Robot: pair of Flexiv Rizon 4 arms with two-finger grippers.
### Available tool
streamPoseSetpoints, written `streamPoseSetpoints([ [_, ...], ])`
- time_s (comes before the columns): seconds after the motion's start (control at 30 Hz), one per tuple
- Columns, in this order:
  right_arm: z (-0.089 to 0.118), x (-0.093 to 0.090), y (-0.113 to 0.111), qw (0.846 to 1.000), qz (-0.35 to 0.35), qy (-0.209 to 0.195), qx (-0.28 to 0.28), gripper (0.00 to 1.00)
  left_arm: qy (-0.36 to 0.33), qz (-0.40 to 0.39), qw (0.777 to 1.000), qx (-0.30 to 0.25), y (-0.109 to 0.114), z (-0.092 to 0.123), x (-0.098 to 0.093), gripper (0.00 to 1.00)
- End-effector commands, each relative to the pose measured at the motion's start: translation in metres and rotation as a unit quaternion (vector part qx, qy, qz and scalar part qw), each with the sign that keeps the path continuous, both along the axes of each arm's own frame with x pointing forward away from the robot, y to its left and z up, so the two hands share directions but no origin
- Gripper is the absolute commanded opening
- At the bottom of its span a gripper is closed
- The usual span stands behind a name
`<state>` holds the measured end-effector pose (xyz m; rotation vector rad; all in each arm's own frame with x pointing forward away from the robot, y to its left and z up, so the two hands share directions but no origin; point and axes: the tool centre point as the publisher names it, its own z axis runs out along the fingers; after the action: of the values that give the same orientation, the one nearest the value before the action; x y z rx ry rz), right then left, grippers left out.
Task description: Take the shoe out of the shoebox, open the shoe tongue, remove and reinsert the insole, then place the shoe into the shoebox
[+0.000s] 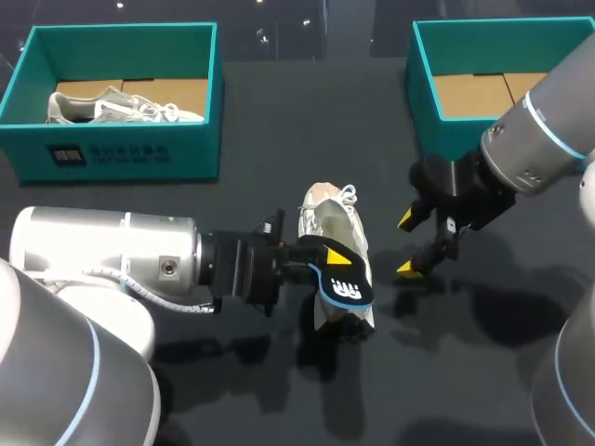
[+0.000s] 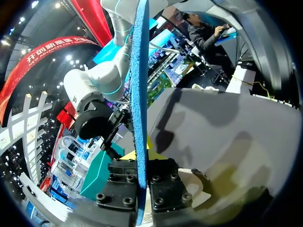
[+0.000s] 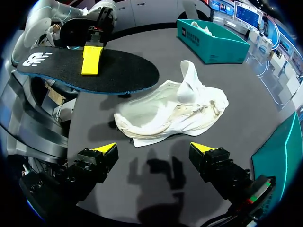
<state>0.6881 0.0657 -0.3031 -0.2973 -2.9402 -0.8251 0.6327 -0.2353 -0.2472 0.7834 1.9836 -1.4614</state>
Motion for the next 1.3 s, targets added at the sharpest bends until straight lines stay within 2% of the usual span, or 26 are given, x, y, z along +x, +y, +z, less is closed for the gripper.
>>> streamPoseSetpoints([
  [0.03,-0.011,-0.001,0.006,1.000,-0.008,0.005,-0.008,1.00,0.005,-0.002,1.000,0.006,-0.002,0.001,0.002,0.00],
  [0.4,-0.011,-0.001,0.006,1.000,-0.008,0.005,-0.008,1.00,0.012,-0.004,1.000,0.006,-0.002,-0.001,0.002,0.00],
  [0.53,-0.019,-0.004,0.017,1.000,0.009,-0.010,-0.010,1.00,0.020,-0.007,1.000,0.002,0.003,-0.005,0.003,0.00],
  [0.7,-0.024,-0.005,0.020,1.000,0.009,-0.027,-0.010,1.00,0.027,-0.014,0.999,0.012,0.010,-0.002,0.001,0.00],
  [1.0,-0.032,-0.007,0.029,0.999,0.020,-0.030,-0.016,1.00,0.048,-0.007,0.998,0.027,0.018,-0.006,-0.006,0.00],
  [1.3,-0.041,-0.005,0.031,0.999,0.021,-0.033,-0.017,1.00,0.062,-0.018,0.998,0.012,0.019,-0.007,-0.007,0.00],
])
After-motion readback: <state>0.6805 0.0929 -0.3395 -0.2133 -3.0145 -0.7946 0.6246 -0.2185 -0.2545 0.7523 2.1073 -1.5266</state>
